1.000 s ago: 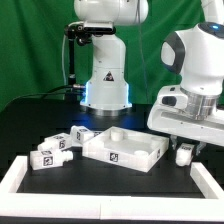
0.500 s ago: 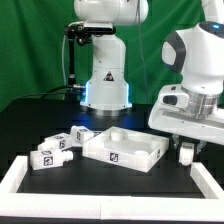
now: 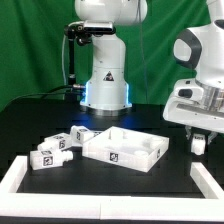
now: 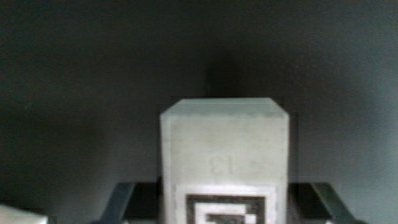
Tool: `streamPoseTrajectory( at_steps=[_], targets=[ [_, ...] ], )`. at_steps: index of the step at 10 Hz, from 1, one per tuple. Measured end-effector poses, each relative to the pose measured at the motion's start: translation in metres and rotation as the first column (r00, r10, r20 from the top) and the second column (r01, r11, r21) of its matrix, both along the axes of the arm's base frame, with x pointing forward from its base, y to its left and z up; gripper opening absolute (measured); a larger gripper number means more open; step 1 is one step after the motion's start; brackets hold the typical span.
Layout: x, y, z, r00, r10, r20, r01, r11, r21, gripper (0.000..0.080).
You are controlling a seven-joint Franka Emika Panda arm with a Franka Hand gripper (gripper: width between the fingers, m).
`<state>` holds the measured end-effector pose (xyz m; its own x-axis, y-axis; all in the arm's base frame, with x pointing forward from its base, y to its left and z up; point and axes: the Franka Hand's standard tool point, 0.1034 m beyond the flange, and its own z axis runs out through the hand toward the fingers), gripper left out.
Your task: Assemble one leg
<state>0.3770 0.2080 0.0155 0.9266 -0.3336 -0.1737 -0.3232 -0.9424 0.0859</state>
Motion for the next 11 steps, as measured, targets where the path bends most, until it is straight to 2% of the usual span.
streamPoseTrajectory(
  at_steps=[4, 8, 10, 11],
  targets=[
    [0.0003, -0.0057, -0.0026, 1.0, 0.02, 0.013, -0.02, 1.0, 0.009, 0.0281],
    [0.0001, -0.0048, -0.0025, 1.0, 0.021, 0.014, -0.021, 1.0, 0.009, 0.0281],
    [0.0, -0.0048, -0.0026, 1.0, 0.021, 0.014, -0.021, 1.0, 0.009, 0.0549],
    [0.0, -0.0048, -0.0026, 1.0, 0.021, 0.014, -0.021, 1.0, 0.009, 0.0549]
  ],
)
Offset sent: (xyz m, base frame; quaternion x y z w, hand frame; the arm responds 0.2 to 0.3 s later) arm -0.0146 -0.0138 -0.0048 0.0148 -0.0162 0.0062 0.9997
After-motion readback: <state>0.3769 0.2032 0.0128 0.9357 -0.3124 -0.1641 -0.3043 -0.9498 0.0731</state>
